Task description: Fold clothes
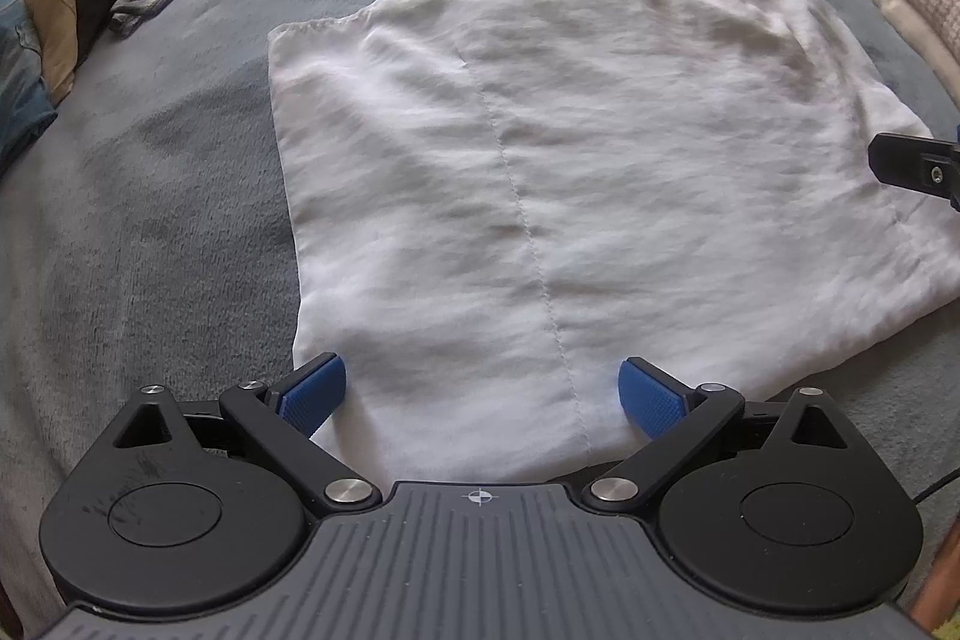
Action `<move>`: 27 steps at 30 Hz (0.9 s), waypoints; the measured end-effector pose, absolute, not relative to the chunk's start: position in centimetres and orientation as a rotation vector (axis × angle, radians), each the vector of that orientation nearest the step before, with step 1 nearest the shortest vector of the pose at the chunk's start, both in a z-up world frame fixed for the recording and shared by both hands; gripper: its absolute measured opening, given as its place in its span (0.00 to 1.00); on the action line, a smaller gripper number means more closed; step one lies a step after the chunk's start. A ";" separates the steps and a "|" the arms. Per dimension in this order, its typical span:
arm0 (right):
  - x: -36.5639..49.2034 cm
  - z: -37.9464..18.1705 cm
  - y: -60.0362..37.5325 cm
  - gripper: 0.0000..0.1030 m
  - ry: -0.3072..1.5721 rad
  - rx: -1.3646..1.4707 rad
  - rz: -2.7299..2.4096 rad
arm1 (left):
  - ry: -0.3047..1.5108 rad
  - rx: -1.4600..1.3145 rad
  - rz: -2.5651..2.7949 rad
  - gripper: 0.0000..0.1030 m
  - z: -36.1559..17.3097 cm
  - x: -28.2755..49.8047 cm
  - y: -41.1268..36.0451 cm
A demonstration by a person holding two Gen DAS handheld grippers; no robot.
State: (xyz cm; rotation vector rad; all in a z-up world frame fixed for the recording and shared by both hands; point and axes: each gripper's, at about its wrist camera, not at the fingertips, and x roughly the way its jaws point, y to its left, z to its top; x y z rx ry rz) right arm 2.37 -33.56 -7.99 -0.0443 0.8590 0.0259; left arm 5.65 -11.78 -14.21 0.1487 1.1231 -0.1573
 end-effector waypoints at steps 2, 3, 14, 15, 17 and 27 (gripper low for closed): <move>2.4 -8.0 -33.5 1.00 0.857 -0.049 0.027 | 1.125 0.148 -0.154 0.96 -14.3 5.7 -11.8; 2.4 -8.0 -33.4 1.00 0.855 -0.052 0.028 | 1.126 0.147 -0.153 0.96 -14.3 5.7 -11.7; 2.1 -8.2 -33.0 1.00 0.824 -0.087 0.031 | 1.130 0.089 -0.141 0.98 -14.5 6.0 -11.2; 2.1 -8.2 -33.0 1.00 0.822 -0.089 0.030 | 1.128 0.088 -0.141 0.98 -14.5 6.0 -11.2; 2.1 -8.1 -33.0 1.00 0.819 -0.091 0.026 | 1.124 0.088 -0.143 0.99 -14.4 6.0 -11.2; 2.4 -8.2 -33.2 1.00 0.819 -0.091 0.025 | 1.086 0.087 -0.152 0.99 -13.9 5.7 -11.1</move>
